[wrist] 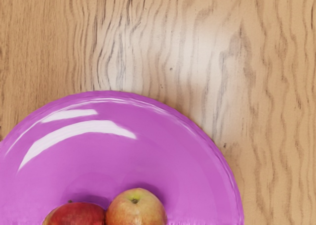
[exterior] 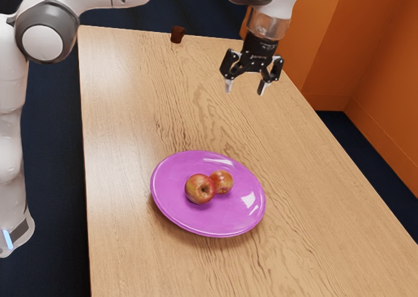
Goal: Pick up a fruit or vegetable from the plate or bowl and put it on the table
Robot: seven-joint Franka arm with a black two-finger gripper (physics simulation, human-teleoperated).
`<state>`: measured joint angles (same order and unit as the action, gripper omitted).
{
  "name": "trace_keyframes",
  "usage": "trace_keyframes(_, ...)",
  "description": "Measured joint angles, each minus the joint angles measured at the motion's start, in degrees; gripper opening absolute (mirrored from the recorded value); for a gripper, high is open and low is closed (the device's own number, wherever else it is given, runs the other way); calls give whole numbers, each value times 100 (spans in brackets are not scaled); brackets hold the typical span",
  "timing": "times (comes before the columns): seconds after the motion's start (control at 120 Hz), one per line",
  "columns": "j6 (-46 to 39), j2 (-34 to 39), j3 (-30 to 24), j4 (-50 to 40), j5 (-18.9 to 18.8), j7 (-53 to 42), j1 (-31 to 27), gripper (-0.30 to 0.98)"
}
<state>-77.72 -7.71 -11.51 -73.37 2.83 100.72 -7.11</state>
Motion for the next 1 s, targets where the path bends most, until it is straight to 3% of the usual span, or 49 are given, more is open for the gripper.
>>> trace_keyframes(0.233,12,118,-50,1,89,689,413,69)
trace_keyframes(0.367,-18,-77,-23,-65,-368,-115,491,69)
trace_keyframes(0.45,-371,21,2,-688,-579,-672,600,69)
trace_keyframes(0.567,-896,484,3,-1623,-695,-1331,816,69)
trace_keyframes(0.7,-1274,639,3,-1901,-692,-1873,989,69)
trace_keyframes(0.8,-1430,645,27,-1915,-515,-1413,1089,69)
trace_keyframes(0.933,-1547,681,519,-1926,-109,-327,1552,69)
trace_keyframes(1.0,-1581,1037,768,-2241,13,139,1720,69)
